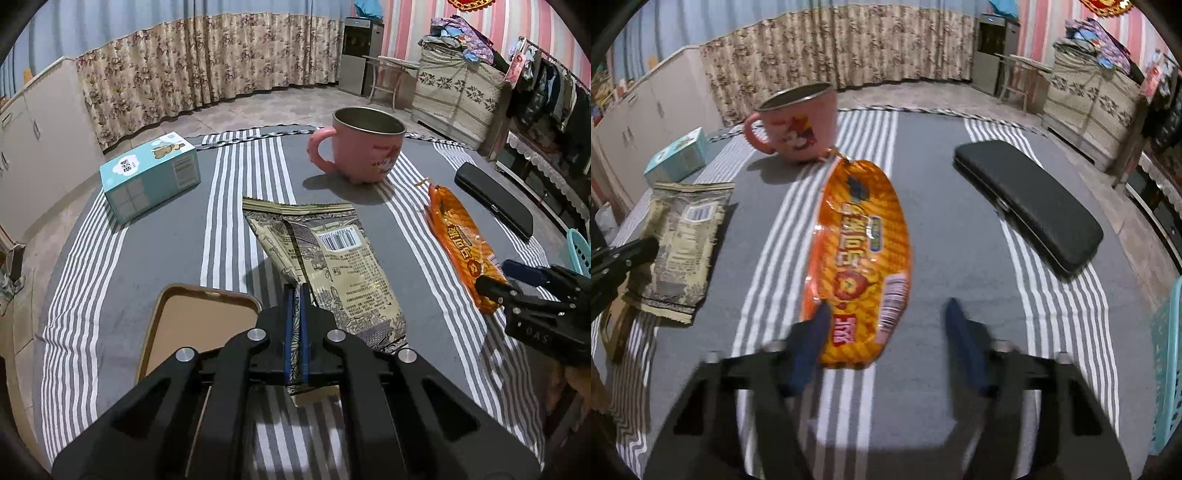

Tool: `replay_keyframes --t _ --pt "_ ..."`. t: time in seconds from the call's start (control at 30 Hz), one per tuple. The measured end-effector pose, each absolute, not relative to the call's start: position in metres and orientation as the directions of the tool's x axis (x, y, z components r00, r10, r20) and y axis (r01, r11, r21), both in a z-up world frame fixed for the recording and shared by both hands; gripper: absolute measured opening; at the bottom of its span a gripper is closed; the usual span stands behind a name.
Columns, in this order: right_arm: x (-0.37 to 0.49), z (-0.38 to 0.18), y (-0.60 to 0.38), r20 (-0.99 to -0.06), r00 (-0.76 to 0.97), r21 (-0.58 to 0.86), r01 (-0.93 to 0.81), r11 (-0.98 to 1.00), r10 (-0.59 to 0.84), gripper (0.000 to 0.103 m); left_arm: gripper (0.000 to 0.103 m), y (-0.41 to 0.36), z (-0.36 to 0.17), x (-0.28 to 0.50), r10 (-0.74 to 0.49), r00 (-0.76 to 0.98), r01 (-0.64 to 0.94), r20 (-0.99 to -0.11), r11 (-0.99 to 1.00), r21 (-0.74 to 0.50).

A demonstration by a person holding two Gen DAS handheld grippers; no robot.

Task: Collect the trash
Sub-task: 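Grasp the orange snack bag by its end with the right tool, then carry the beige and orange snack bags over the blue basket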

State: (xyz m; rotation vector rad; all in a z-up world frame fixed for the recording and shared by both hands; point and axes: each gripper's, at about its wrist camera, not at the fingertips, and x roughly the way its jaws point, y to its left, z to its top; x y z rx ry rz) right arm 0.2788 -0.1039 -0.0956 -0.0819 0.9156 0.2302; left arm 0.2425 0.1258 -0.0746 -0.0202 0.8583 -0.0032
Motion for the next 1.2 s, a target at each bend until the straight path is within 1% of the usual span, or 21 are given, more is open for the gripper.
replay_keyframes --t 0.03,0.07,0.1,0.13,0.17,0.23,0.37,0.47,0.6,0.8,0.87,1.1,1.2 --pt "0.278 -0.095 -0.102 -0.791 0.588 0.026 -0.243 0.97 0.168 0.034 0.002 0.126 -0.074 0.243 -0.01 0.656 -0.006 -0.755 1.0 -0.019" --pt "0.277 -0.094 -0.101 -0.79 0.588 0.025 -0.249 0.968 0.172 0.03 0.002 0.126 -0.074 0.243 -0.008 0.658 -0.007 -0.753 1.0 -0.017" --pt "0.276 -0.093 -0.099 -0.787 0.591 0.022 -0.256 0.966 0.175 0.022 0.002 0.126 -0.074 0.243 -0.007 0.658 -0.007 -0.753 1.0 -0.016" --pt "0.276 -0.093 -0.101 -0.786 0.592 0.024 -0.258 0.966 0.178 0.018 0.002 0.125 -0.073 0.243 -0.003 0.66 -0.008 -0.751 1.0 -0.011" --pt "0.274 -0.093 -0.101 -0.784 0.593 0.03 -0.261 0.965 0.184 0.011 0.002 0.125 -0.073 0.243 -0.002 0.662 -0.008 -0.75 1.0 -0.009" --pt "0.273 -0.09 -0.107 -0.776 0.597 0.047 -0.263 0.964 0.201 0.005 0.002 0.123 -0.072 0.241 -0.003 0.664 -0.008 -0.748 1.0 -0.011" --pt "0.269 -0.076 -0.131 -0.743 0.633 0.077 -0.242 0.967 0.217 0.003 0.002 0.115 -0.066 0.24 -0.011 0.667 -0.001 -0.745 1.0 -0.015" --pt "0.262 -0.058 -0.165 -0.708 0.667 0.115 -0.213 0.97 0.231 0.003 0.002 0.103 -0.058 0.239 -0.025 0.677 0.014 -0.735 1.0 -0.021" --pt "0.25 -0.038 -0.21 -0.66 0.719 0.13 -0.176 0.976 0.218 0.003 0.002 0.082 -0.04 0.236 -0.052 0.702 0.047 -0.71 0.999 -0.026" --pt "0.224 -0.011 -0.288 -0.587 0.793 0.171 -0.072 0.983 0.161 0.003 0.002 0.043 -0.016 0.234 -0.102 0.729 0.107 -0.677 0.994 -0.034" --pt "0.217 -0.008 -0.307 -0.576 0.806 0.181 -0.038 0.983 0.137 0.003 0.002 0.027 -0.01 0.233 -0.121 0.734 0.132 -0.668 0.991 -0.035" --pt "0.189 -0.007 -0.391 -0.562 0.827 0.202 0.133 0.97 0.004 0.003 0.002 -0.056 0.004 0.232 -0.22 0.742 0.254 -0.633 0.966 -0.037" --pt "0.18 -0.01 -0.42 -0.562 0.826 0.213 0.183 0.96 -0.032 0.003 0.002 -0.096 0.003 0.234 -0.268 0.733 0.312 -0.625 0.949 -0.041"
